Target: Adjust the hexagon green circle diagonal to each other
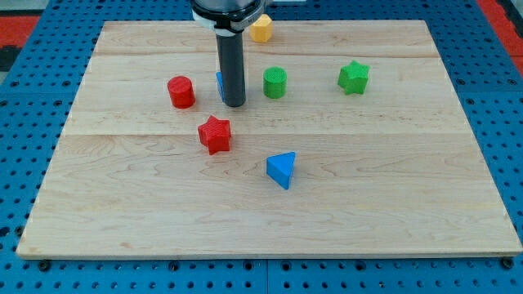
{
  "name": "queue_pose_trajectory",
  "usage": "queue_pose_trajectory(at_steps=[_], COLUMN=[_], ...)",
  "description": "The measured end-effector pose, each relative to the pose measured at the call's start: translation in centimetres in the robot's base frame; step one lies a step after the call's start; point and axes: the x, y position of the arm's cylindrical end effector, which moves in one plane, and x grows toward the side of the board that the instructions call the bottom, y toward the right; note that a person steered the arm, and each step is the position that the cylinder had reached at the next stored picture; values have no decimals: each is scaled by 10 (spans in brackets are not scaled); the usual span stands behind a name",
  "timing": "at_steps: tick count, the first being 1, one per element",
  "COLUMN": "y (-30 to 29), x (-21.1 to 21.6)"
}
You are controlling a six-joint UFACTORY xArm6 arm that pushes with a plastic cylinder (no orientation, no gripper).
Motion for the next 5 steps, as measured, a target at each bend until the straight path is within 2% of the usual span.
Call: queue_pose_trajectory(at_steps=[1,3,5], y=[5,73,65], x=[-15,-21,-73])
